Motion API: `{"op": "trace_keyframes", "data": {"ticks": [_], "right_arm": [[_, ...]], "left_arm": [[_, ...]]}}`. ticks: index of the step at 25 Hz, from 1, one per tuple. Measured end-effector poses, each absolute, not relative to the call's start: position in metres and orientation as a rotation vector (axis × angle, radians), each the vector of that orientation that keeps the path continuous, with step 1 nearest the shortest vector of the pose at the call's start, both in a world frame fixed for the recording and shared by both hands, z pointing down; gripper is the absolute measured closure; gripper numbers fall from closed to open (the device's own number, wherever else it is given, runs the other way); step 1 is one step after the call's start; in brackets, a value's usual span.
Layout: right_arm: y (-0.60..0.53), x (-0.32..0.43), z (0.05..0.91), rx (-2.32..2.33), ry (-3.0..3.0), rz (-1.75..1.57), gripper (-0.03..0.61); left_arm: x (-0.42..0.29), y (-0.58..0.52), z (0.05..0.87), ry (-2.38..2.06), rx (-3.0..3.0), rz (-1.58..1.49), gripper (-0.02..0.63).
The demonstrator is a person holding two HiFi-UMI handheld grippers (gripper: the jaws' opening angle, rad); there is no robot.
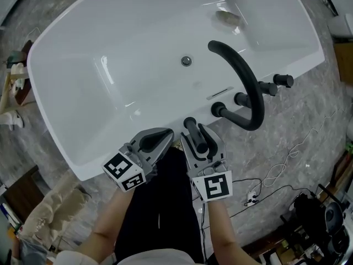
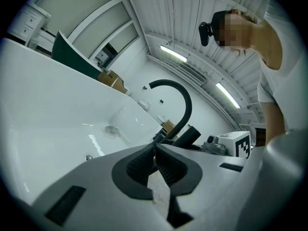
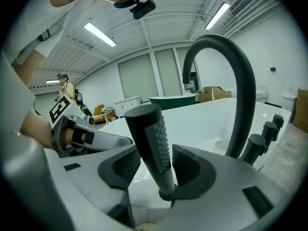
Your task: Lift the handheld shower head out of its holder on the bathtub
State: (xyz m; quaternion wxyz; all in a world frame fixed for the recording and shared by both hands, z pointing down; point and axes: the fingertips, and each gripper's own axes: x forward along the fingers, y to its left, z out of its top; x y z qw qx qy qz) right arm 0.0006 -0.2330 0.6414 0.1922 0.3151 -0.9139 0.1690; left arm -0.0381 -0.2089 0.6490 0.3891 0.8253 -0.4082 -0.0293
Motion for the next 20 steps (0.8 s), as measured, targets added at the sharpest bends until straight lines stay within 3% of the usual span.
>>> {"op": "trace_keyframes", "data": {"ticks": [11,12,14,20], "right_arm": [[-0.25,-0.007,0.665,0.919,-2.503,0.339,0.39],[-0.251,-0.007,0.665,0.923,-2.502,0.314,0.394],[-0.251,-0.008,0.665,0.922,-2.496,0.276,0.469],[-0.25,-0.012,0.664,0.923,-2.503,0.249,0.474]], "left_arm": [[-0.043,-0.206,0.671,-1.037,2.067,-0.079,0.594],[-0.044,-0.206,0.672,-1.038,2.066,-0.078,0.594],[-0.044,-0.206,0.673,-1.042,2.061,-0.077,0.594],[-0.039,-0.205,0.672,-1.042,2.053,-0.083,0.594]]}}
